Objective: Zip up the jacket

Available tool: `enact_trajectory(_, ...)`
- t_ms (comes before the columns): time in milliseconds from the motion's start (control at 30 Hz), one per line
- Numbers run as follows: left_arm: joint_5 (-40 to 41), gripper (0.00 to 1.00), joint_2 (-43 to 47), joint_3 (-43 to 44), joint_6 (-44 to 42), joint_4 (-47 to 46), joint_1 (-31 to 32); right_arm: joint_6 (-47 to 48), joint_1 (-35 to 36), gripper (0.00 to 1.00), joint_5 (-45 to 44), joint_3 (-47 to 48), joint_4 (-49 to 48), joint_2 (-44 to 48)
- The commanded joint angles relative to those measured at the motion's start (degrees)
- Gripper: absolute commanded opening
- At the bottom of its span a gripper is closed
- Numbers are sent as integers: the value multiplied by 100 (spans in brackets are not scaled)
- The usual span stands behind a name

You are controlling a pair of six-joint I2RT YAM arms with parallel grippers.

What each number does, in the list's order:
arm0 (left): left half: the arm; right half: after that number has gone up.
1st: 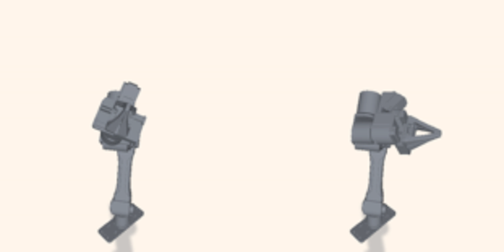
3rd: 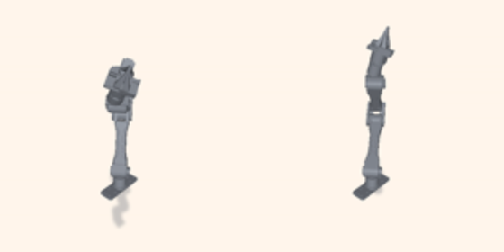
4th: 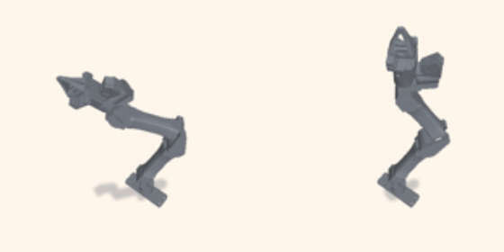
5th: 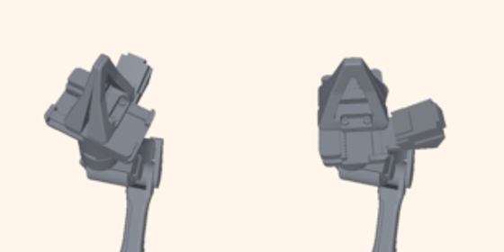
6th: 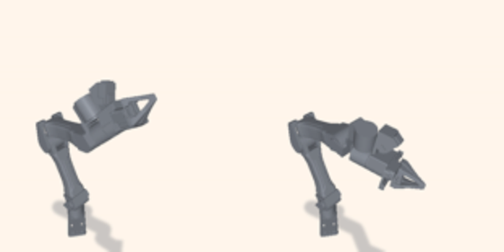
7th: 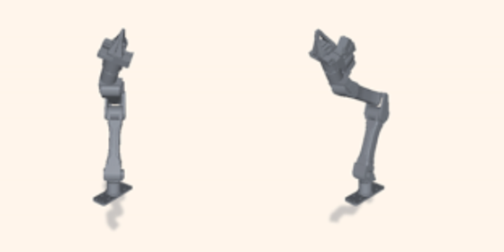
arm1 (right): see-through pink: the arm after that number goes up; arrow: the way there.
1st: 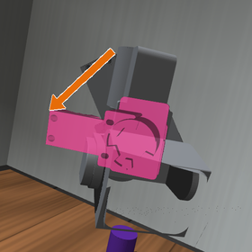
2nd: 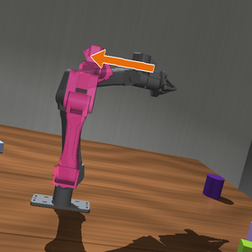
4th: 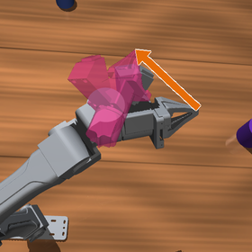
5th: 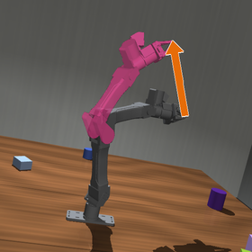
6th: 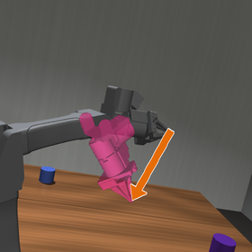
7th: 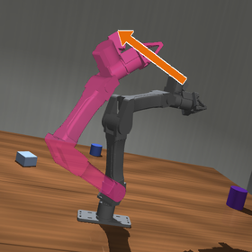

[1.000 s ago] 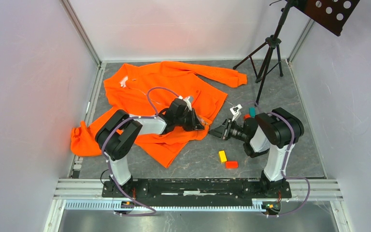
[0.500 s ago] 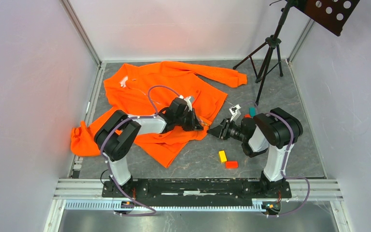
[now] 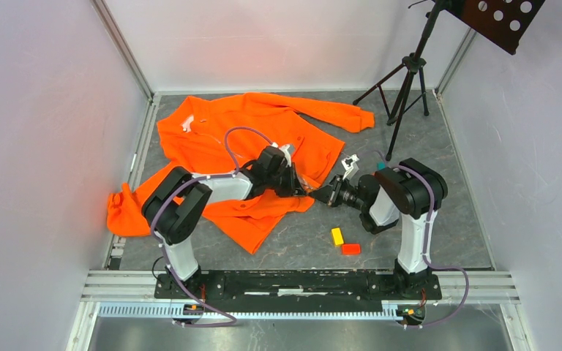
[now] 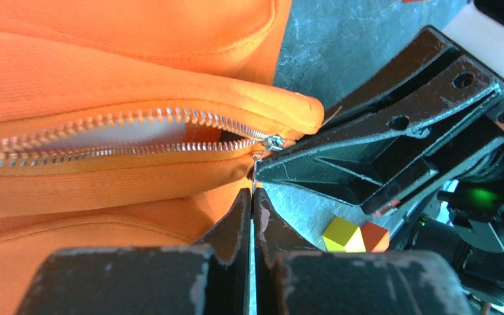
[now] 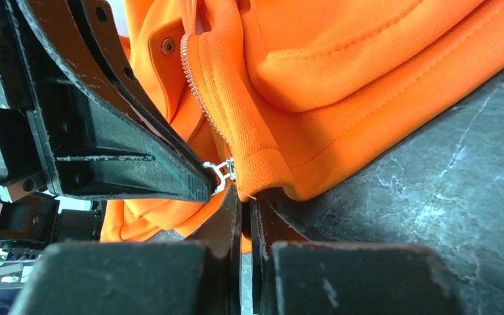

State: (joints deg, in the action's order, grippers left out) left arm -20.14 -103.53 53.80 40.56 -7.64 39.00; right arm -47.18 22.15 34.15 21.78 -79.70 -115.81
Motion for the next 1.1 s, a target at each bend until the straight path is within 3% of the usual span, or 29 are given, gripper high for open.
enact_trajectory(0,938,2,490,286,-496,715,28,75,35,0,-398,-211,-258,246)
enact_trajectory(133,1959,2,770,385,-1012,1368,28,117,44,0,-583,-797,-244,604)
enact_trajectory(433,2566,2,814,611,-1699,1972,28,-178,58,0,-489,-1110,-219,901)
enact_trajectory(800,4605,2,941,1065,-2815,2774,-1,-2,131,0,-491,-1114,-15,1115)
enact_trajectory(900,5339,2,824,1308,-2973,2925,-162,-43,212,0,-567,-1106,37,1098)
enact_trajectory(1067,5737,2,459,1813,-3069,2952,-709,-265,271,0,-583,-1116,-150,1000)
